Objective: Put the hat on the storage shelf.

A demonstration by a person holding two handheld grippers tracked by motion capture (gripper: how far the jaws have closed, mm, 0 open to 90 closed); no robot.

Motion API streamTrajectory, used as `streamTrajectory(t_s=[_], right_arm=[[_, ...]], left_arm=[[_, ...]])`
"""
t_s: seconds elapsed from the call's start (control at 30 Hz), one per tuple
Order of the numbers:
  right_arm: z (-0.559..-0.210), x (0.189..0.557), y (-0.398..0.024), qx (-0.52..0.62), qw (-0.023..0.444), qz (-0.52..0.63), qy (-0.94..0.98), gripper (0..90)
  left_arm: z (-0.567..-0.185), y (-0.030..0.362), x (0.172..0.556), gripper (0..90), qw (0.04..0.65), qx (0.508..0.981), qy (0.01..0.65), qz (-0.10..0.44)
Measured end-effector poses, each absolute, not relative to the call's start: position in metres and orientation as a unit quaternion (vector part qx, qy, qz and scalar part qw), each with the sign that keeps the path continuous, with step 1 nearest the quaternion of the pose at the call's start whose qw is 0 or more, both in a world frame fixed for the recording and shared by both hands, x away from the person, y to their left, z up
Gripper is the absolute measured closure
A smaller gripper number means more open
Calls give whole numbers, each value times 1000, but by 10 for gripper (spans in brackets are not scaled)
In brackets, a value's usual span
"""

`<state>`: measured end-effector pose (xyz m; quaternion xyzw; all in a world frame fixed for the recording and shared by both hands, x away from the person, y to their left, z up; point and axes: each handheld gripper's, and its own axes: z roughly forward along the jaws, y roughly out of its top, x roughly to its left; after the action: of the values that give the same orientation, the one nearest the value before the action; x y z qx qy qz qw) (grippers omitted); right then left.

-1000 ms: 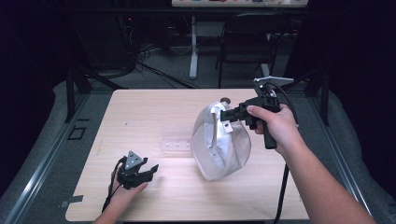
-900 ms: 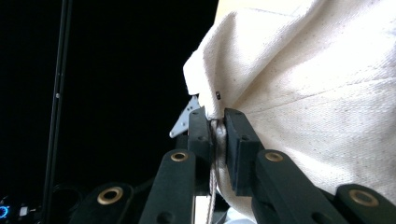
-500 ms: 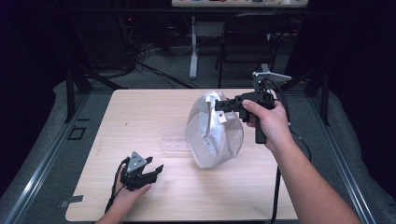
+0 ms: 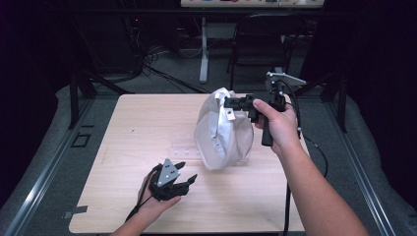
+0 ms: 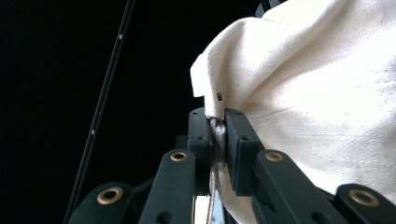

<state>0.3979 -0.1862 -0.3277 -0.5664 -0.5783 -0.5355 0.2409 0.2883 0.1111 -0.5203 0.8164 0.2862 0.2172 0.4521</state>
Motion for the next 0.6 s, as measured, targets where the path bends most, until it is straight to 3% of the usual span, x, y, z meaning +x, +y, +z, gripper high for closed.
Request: streamTrajectory(t_s=[0.2,0.37,0.6], right_arm=[[-325,398,-185,-568,236,-541,-573,820],[-325,399,-184,-570,234,-545,-569,819],[-324,399,-184,-567,236,-549,-568,819]], left_arm=[[-516,73,288,415,434,825,259,251],[-516,56,295,457,409,828,276,268],[-518,52,306,678,383,830,304,269]])
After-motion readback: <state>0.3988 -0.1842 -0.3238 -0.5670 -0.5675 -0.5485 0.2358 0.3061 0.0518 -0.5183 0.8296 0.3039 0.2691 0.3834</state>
